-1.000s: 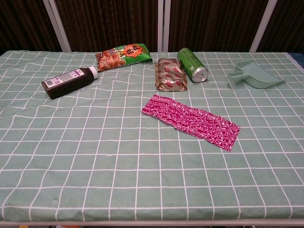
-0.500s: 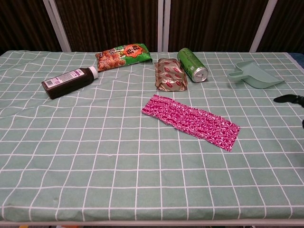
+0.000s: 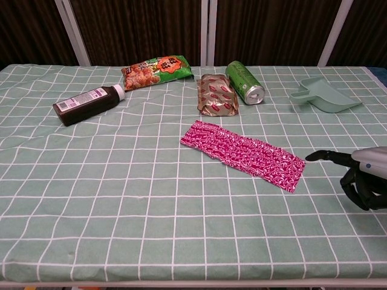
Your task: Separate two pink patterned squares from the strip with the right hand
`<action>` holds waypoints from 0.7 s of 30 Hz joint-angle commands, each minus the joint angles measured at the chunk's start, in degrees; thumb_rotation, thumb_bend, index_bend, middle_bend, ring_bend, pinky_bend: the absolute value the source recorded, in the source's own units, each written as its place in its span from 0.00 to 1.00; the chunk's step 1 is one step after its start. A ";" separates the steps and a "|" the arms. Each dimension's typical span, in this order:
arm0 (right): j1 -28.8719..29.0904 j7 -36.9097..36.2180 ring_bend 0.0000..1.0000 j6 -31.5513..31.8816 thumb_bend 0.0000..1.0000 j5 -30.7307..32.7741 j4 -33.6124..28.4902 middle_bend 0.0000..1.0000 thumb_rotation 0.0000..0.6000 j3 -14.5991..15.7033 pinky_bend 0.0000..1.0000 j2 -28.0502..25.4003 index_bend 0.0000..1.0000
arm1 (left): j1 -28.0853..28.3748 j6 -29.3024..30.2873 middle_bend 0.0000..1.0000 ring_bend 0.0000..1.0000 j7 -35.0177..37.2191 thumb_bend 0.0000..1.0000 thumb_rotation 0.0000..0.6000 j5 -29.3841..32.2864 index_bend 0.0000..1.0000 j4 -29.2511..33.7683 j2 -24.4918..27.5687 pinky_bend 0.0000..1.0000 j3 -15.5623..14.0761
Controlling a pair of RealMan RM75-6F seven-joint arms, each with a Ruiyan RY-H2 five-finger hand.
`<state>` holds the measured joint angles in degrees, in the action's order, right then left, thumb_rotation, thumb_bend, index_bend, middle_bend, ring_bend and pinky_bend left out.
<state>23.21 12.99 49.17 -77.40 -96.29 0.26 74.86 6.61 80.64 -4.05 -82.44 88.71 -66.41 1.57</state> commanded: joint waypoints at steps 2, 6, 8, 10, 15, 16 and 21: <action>2.60 0.36 0.93 -3.56 1.00 3.45 -1.36 0.85 1.00 -0.90 0.95 -0.19 0.00 | -0.18 0.08 0.05 0.00 0.86 0.25 1.00 0.39 0.09 -0.55 0.13 0.14 0.21; 4.13 1.68 0.93 -4.82 1.00 5.67 -1.67 0.85 1.00 -1.11 0.95 -0.03 0.00 | -0.28 0.03 0.05 0.00 1.62 0.25 1.00 0.49 0.09 -1.05 0.25 0.14 0.25; 4.87 2.43 0.93 -5.47 1.00 7.04 -1.92 0.85 1.00 -1.06 0.95 0.09 0.00 | -0.27 -0.08 0.05 0.00 2.03 0.25 1.00 0.53 0.09 -1.24 0.28 0.14 0.28; 5.45 2.89 0.93 -5.97 1.00 8.22 -2.15 0.85 1.00 -1.01 0.95 0.17 0.00 | -0.26 -0.16 0.05 0.00 2.35 0.25 1.00 0.55 0.09 -1.41 0.25 0.14 0.30; 6.80 3.63 0.93 -6.77 1.00 10.76 -2.20 0.85 1.00 -0.76 0.95 0.54 0.00 | -0.23 -0.24 0.05 0.00 3.00 0.25 1.00 0.50 0.09 -1.90 0.10 0.14 0.36; 7.04 3.74 0.93 -6.91 1.00 11.18 -2.19 0.85 1.00 -0.70 0.95 0.57 0.00 | -0.23 -0.23 0.05 0.00 3.09 0.25 1.00 0.49 0.09 -1.97 0.10 0.14 0.39; 8.61 3.97 0.93 -8.29 1.00 14.17 -2.08 0.85 1.00 -0.48 0.95 0.51 0.01 | -0.19 -0.47 0.05 0.00 3.53 0.25 1.00 0.57 0.09 -2.32 0.05 0.14 0.40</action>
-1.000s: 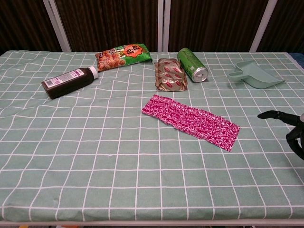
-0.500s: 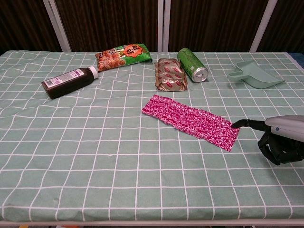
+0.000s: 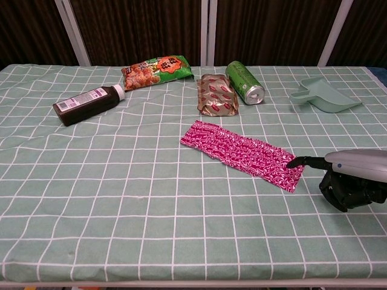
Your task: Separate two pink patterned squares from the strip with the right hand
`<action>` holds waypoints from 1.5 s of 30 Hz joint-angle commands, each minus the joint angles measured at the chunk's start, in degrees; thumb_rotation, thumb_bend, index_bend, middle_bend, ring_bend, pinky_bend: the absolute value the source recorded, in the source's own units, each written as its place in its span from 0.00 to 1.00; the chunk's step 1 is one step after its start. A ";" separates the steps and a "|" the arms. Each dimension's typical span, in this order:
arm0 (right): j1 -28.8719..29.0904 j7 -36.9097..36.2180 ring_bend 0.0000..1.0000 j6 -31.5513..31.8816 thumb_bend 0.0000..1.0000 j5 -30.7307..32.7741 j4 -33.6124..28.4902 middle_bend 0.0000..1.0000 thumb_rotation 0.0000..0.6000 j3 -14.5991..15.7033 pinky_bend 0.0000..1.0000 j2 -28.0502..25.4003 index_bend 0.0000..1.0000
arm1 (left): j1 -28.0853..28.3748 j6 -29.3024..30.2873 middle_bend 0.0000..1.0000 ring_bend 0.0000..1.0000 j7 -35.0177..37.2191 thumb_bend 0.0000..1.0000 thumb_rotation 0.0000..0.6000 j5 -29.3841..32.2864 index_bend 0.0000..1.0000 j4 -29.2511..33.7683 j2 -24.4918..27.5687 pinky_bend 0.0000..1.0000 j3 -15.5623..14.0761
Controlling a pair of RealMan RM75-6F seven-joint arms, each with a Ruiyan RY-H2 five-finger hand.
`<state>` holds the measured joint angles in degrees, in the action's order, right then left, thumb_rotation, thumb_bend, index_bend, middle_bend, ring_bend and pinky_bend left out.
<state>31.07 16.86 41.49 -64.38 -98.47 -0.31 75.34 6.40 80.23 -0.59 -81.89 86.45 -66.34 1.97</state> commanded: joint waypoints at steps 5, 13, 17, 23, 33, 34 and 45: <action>2.06 0.56 0.93 -1.15 1.00 3.43 0.84 0.85 1.00 0.46 0.95 0.52 0.02 | -0.07 0.69 0.05 0.00 1.54 0.25 1.00 -0.77 0.09 -1.00 -0.34 0.14 0.10; 3.63 0.85 0.93 -1.47 1.00 5.63 1.22 0.85 1.00 1.21 0.95 0.73 0.02 | 0.02 0.18 0.05 0.00 1.70 0.25 1.00 -0.39 0.09 -1.27 -0.30 0.14 0.16; 4.26 1.09 0.93 -1.42 1.00 6.70 1.39 0.85 1.00 1.72 0.95 0.71 0.02 | 0.13 -0.09 0.05 0.00 1.55 0.25 1.00 -0.24 0.09 -1.03 -0.10 0.14 0.21; 4.90 1.41 0.93 -1.01 1.00 7.76 1.74 0.85 1.00 2.45 0.95 0.73 0.02 | 0.13 -0.22 0.05 0.00 1.39 0.25 1.00 -0.09 0.09 -0.83 -0.01 0.14 0.22; 5.20 1.29 0.93 0.24 1.00 8.82 2.44 0.85 1.00 3.23 0.95 0.24 0.03 | 0.28 -0.65 0.05 0.00 0.96 0.25 1.00 0.04 0.09 -0.59 -0.04 0.14 0.17; 5.23 1.21 0.93 0.25 1.00 8.93 2.54 0.85 1.00 3.28 0.95 0.16 0.03 | 0.30 -0.69 0.05 0.00 0.93 0.25 1.00 0.07 0.09 -0.58 -0.03 0.14 0.18; 5.30 -0.31 0.93 -0.22 1.00 10.46 4.35 0.85 1.00 3.98 0.95 -1.10 0.04 | 0.50 -1.23 0.05 0.00 0.56 0.25 1.00 0.28 0.09 -0.63 -0.24 0.14 0.11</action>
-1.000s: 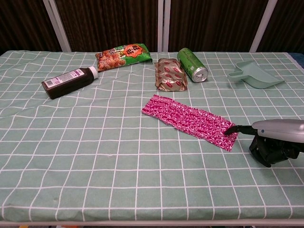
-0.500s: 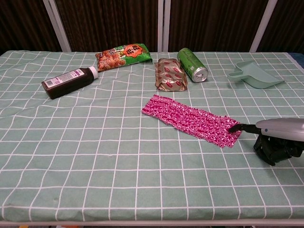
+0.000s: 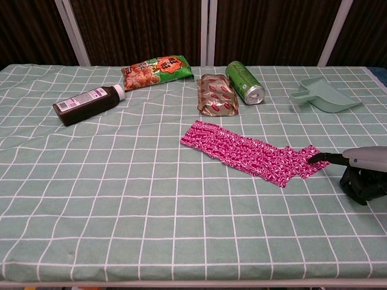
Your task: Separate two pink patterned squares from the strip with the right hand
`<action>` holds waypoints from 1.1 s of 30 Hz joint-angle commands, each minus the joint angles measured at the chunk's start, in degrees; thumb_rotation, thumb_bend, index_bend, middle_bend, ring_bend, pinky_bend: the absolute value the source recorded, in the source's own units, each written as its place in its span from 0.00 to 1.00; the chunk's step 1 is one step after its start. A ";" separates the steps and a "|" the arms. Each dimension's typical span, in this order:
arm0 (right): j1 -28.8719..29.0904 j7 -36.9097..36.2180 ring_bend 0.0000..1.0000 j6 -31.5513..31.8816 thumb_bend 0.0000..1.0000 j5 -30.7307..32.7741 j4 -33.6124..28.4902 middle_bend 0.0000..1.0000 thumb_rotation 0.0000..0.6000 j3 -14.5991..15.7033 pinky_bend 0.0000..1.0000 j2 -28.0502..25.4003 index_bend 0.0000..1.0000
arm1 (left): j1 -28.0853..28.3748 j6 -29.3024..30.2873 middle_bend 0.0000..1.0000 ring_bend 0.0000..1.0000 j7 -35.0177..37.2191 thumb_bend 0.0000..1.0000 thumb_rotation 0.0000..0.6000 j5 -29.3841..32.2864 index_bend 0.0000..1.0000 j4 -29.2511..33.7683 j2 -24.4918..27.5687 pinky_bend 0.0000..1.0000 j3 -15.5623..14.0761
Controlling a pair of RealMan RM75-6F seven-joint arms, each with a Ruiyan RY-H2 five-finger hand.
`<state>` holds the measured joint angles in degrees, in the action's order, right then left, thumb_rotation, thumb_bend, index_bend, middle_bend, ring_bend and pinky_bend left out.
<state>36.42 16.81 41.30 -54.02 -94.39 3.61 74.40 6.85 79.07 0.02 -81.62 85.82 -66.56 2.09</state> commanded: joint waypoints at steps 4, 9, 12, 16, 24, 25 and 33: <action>-0.21 -1.18 0.93 -0.26 1.00 0.17 1.06 0.85 1.00 0.16 0.95 -0.65 0.04 | 0.10 -0.16 0.05 0.00 -0.24 0.25 1.00 0.07 0.09 -0.03 -0.08 0.14 0.00; -0.45 -2.78 0.93 -0.88 1.00 0.05 2.43 0.85 1.00 0.11 0.95 -1.05 0.05 | 0.25 -0.49 0.05 0.00 -0.51 0.25 1.00 0.32 0.09 0.02 -0.08 0.14 0.06; -0.62 -3.67 0.93 -1.23 1.00 -0.09 3.32 0.85 1.00 0.10 0.95 -1.29 0.05 | 0.34 -0.67 0.05 0.00 -0.69 0.25 1.00 0.45 0.09 0.08 -0.12 0.14 0.09; -0.85 -4.76 0.93 -2.05 1.00 -0.10 4.60 0.85 1.00 0.30 0.95 -1.72 0.06 | 0.46 -0.83 0.05 0.00 -1.03 0.25 1.00 0.59 0.09 0.25 -0.10 0.14 0.14; -1.63 -7.29 0.94 -2.57 1.00 -0.70 6.33 0.85 1.00 0.01 0.95 -2.73 0.07 | 0.73 -1.19 0.05 0.00 -1.54 0.25 1.00 0.70 0.09 0.59 -0.11 0.14 0.17; -1.70 -7.51 0.94 -2.61 1.00 -0.79 6.45 0.85 1.00 -0.03 0.95 -2.83 0.07 | 0.74 -1.18 0.05 0.00 -1.62 0.25 1.00 0.66 0.09 0.65 -0.12 0.14 0.15; -2.74 -9.70 0.93 0.97 1.00 -6.39 3.14 0.85 1.00 -1.85 0.95 -3.96 0.07 | 0.69 -0.81 0.05 0.00 -1.43 0.25 1.00 0.82 0.09 1.04 0.21 0.14 0.40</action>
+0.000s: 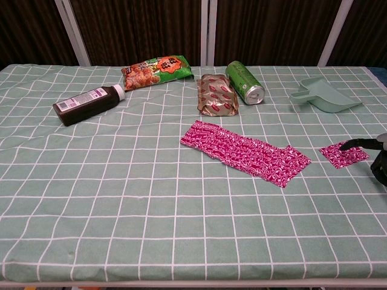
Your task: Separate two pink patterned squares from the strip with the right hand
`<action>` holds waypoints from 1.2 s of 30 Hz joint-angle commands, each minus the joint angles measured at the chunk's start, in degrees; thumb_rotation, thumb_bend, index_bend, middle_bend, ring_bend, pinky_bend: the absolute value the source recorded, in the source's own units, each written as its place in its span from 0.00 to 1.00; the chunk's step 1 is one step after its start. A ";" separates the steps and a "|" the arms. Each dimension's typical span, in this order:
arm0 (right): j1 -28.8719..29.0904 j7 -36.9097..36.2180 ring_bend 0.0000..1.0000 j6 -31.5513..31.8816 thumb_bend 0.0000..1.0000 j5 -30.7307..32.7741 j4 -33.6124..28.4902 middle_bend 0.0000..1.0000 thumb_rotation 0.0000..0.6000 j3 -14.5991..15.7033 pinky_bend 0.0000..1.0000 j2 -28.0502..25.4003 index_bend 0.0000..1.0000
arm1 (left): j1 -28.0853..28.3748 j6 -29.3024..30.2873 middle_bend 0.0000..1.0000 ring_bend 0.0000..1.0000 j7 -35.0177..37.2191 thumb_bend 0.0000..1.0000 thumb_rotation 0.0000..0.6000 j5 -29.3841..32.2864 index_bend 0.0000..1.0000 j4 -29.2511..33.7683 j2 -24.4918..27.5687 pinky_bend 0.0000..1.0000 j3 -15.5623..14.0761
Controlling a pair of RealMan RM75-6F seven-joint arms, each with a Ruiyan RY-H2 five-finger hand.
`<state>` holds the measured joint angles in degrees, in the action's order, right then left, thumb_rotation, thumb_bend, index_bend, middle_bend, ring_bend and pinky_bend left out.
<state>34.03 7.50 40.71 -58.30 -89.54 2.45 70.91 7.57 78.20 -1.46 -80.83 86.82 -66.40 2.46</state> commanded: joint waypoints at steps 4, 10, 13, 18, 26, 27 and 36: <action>0.22 0.77 0.93 2.10 1.00 -3.95 -4.52 0.85 1.00 -1.00 0.95 -0.67 0.07 | -0.19 0.26 0.05 0.00 0.40 0.25 1.00 0.10 0.09 0.04 0.27 0.14 0.03; 2.48 3.62 0.93 -0.50 1.00 -1.55 -5.82 0.85 1.00 -0.97 0.95 0.76 0.07 | -0.46 0.50 0.05 0.00 1.00 0.25 1.00 0.18 0.09 -0.26 0.56 0.14 -0.01; 3.79 4.82 0.93 -1.65 1.00 0.56 -5.64 0.85 1.00 -1.12 0.95 1.82 0.07 | -0.56 0.50 0.05 0.00 1.41 0.25 1.00 0.34 0.09 -0.53 0.64 0.14 0.03; 5.58 6.54 0.93 -2.57 1.00 3.28 -5.33 0.85 1.00 -1.17 0.95 2.93 0.07 | -0.68 0.52 0.05 0.00 1.99 0.25 1.00 0.48 0.09 -1.09 0.60 0.14 0.06; 8.36 9.76 0.94 -3.61 1.00 8.01 -5.51 0.85 1.00 0.16 0.95 3.54 0.07 | -0.68 0.00 0.05 0.00 2.82 0.25 1.00 0.64 0.09 -2.19 0.22 0.14 -0.06; 8.58 9.99 0.94 -3.67 1.00 8.41 -5.61 0.85 1.00 0.35 0.95 3.55 0.07 | -0.69 0.02 0.05 0.00 2.88 0.25 1.00 0.60 0.09 -2.27 0.19 0.14 -0.06; 9.92 11.37 0.94 -3.31 1.00 9.98 -6.92 0.85 1.00 2.06 0.95 3.47 0.07 | -0.90 0.74 0.05 0.00 2.65 0.25 1.00 0.32 0.09 -1.62 0.56 0.14 0.06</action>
<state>43.89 18.78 37.33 -48.36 -96.36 4.40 74.37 6.68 78.95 1.20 -80.51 85.20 -65.85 2.51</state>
